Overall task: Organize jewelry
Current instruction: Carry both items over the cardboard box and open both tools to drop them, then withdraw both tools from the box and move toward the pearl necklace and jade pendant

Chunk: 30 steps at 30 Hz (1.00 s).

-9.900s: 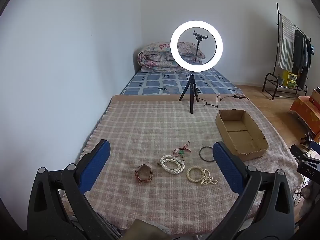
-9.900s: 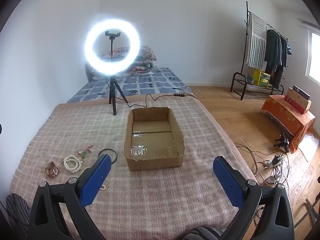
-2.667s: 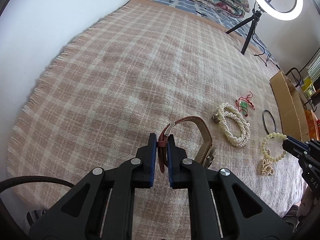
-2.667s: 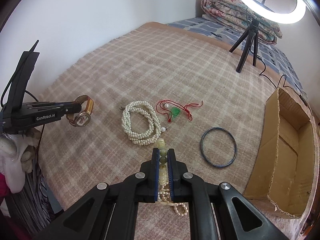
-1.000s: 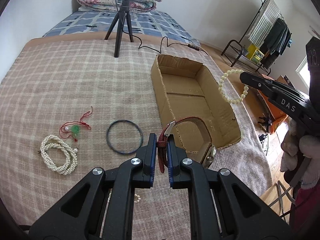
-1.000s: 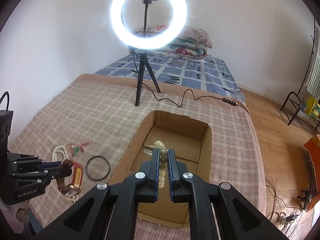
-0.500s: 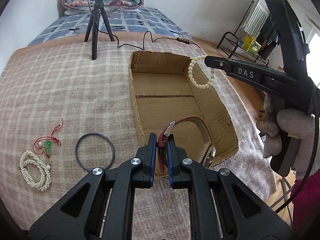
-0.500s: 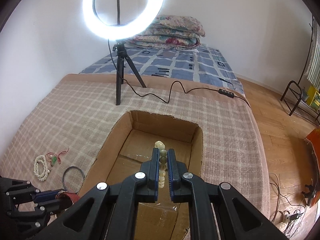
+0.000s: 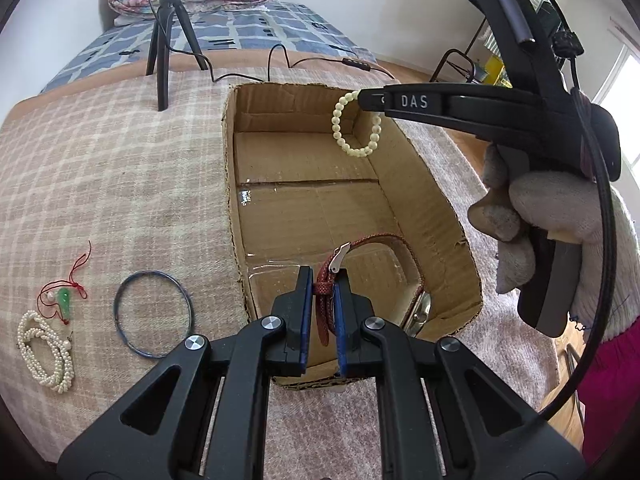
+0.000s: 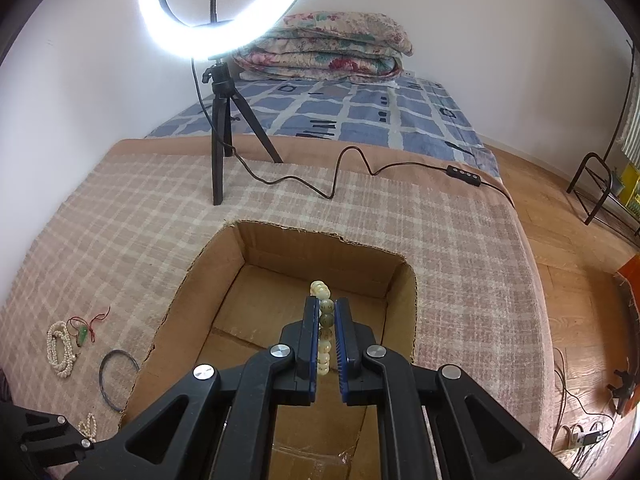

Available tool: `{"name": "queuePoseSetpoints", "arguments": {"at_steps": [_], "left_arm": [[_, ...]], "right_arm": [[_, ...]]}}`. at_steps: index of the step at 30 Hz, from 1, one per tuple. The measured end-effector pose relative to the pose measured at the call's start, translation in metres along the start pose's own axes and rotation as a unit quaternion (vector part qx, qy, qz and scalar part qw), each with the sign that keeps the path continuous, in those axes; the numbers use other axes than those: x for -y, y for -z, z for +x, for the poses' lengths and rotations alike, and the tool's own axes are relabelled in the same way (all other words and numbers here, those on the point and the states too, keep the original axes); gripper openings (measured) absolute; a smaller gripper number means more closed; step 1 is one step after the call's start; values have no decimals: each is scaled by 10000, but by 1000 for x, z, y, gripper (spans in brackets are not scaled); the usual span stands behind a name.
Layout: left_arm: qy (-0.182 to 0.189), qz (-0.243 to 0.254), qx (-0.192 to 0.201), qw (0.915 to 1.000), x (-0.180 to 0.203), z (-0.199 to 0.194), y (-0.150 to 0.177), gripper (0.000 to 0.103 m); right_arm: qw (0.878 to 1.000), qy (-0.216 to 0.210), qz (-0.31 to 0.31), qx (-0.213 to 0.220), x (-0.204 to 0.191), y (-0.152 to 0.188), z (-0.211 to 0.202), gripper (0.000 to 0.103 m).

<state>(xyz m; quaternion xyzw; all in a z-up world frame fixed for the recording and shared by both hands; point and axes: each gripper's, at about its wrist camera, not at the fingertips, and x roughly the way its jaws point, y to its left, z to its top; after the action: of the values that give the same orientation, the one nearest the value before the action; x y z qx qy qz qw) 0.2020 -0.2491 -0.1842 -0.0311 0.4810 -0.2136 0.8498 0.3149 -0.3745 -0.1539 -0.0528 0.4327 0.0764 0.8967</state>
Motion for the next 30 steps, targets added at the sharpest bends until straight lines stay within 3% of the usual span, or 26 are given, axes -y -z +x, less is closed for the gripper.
{"name": "queuePoseSetpoints", "arguments": {"at_steps": [3, 5, 7, 9, 10, 11, 16, 30], "left_arm": [[74, -24, -8, 10000, 0, 0, -1, 13], [89, -5, 11, 10000, 0, 0, -3, 20], [101, 18, 29, 9999, 1, -1, -3, 27], [71, 15, 96, 9999, 1, -5, -1, 40], [63, 14, 137, 9999, 1, -7, 0, 44], [60, 4, 163, 9999, 1, -9, 0, 44], [119, -36, 175, 9998, -3, -19, 2, 44], [106, -89, 426, 9990, -17, -73, 21, 44]], "right_arm": [[10000, 12, 11, 5, 0, -1, 1, 8], [10000, 13, 26, 53, -1, -2, -2, 26], [9999, 96, 16, 100, -1, -3, -5, 37], [9997, 169, 13, 151, -2, -4, -10, 58], [9996, 220, 8, 198, -2, -5, -12, 71], [9993, 271, 0, 258, -3, -5, -16, 77], [9982, 471, -37, 362, -7, -8, -31, 87], [9967, 565, -69, 579, -34, -5, -88, 90]]}}
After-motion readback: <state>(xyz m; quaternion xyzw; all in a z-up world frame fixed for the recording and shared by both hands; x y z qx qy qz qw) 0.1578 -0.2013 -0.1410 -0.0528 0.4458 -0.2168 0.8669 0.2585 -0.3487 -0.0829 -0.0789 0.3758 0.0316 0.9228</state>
